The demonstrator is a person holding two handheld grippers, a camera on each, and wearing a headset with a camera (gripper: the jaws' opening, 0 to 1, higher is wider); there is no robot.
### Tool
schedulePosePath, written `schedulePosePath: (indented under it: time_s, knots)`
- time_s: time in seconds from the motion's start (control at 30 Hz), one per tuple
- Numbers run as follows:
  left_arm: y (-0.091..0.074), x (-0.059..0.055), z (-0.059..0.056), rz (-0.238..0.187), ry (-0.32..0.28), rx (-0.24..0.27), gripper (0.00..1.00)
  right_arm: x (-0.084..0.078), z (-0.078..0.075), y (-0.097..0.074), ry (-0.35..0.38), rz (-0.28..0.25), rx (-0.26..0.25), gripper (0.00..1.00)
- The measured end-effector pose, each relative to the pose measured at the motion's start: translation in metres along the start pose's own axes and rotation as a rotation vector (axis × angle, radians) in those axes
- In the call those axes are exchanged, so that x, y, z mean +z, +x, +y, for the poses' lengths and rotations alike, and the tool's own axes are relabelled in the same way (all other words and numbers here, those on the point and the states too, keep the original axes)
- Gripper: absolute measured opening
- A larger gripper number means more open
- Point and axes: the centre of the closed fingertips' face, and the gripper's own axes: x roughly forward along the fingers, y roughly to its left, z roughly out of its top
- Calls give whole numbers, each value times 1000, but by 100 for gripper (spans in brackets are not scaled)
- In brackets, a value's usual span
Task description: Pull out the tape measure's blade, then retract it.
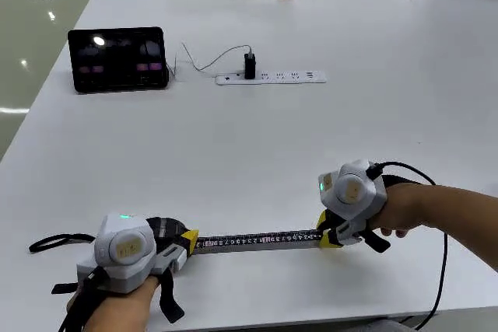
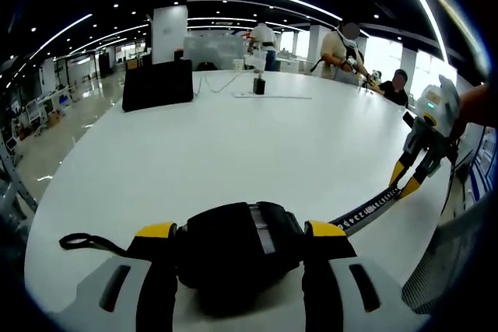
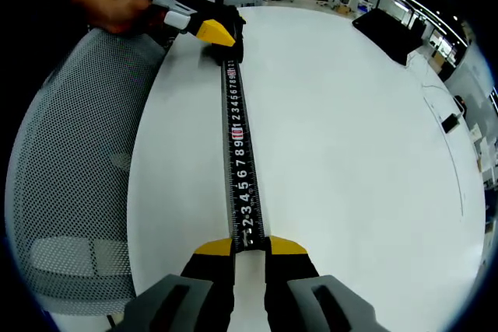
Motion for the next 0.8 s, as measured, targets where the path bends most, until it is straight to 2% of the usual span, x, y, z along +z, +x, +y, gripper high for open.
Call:
schedulePosePath:
  time_s: [0.33,0.47,0.5,0.53,0.57,0.6,0.63,0.67,0.7,0.73,0.8]
  knots:
    - [-1,0,1,0,-2,-2,60,2,0,0,13,-6,8,11]
    - [-1,0,0,-2,0,-3,60,5,1,1,6,-4,-15,11]
    - [5,12,3,-66,48,-11,60,5,1,1,5,-4,-17,11]
    - [5,9,2,-52,37,-9,60,5,1,0,3,-3,-17,11]
    - [5,-8,6,10,-8,7,60,5,1,0,-3,-3,-16,11]
    - [8,-15,9,33,-24,12,60,5,1,0,-4,-4,-14,11]
    - [16,8,-11,-73,32,-105,60,5,0,0,-1,-5,-12,11]
    - [11,5,-7,-48,22,-77,61,5,0,0,0,-6,-12,11]
    - [1,6,3,-44,50,2,61,5,0,1,1,-5,-12,11]
    - [-2,5,-4,-45,46,-19,61,5,1,1,-2,-3,-13,11]
    - [-4,5,-4,-38,46,-16,60,6,1,1,-7,-1,-14,11]
